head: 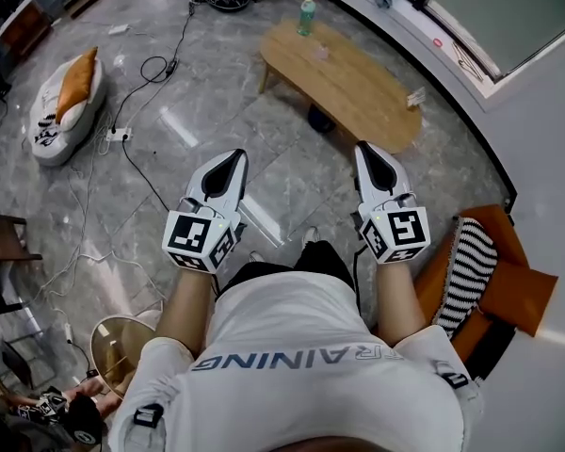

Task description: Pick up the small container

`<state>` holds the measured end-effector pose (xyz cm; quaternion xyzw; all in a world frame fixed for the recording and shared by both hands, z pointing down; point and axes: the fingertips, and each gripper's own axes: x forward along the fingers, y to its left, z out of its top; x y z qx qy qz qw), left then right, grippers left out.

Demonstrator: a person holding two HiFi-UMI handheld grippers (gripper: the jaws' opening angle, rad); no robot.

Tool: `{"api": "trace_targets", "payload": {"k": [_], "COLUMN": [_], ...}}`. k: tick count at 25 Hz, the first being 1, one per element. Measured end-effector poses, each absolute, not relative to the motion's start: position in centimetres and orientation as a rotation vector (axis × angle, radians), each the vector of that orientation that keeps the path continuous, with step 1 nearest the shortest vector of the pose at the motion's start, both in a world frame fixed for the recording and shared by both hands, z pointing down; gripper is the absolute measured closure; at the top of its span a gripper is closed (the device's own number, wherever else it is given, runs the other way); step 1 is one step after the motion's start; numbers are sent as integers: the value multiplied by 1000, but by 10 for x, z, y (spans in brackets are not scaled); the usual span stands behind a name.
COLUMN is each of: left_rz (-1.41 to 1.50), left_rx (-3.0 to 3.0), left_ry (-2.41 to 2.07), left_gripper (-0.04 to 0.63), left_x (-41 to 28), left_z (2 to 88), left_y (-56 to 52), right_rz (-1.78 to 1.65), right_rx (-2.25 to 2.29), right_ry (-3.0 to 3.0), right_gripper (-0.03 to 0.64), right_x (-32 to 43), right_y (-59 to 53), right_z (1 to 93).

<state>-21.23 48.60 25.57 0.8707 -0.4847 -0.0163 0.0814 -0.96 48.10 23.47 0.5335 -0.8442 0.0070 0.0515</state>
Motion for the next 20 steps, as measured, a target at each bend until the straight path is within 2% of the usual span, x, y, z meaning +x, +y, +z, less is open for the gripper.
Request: {"api": "trace_targets", "payload": {"k": [13,20], "left_rz": [20,37], "left_rx": [2538,2560], "left_ry": [-1530,-1537], "left_gripper": [592,592], "left_x": [-228,-180], "left_z": [266,254], "left_y": [411,321], "right_rz": [112,118], "right_rx": [1549,1557], "right_ry": [-2659,-2669], "right_gripper": [580,580], "right_x": [-24,27], "right_y": [378,292], "right_z": [251,248]}}
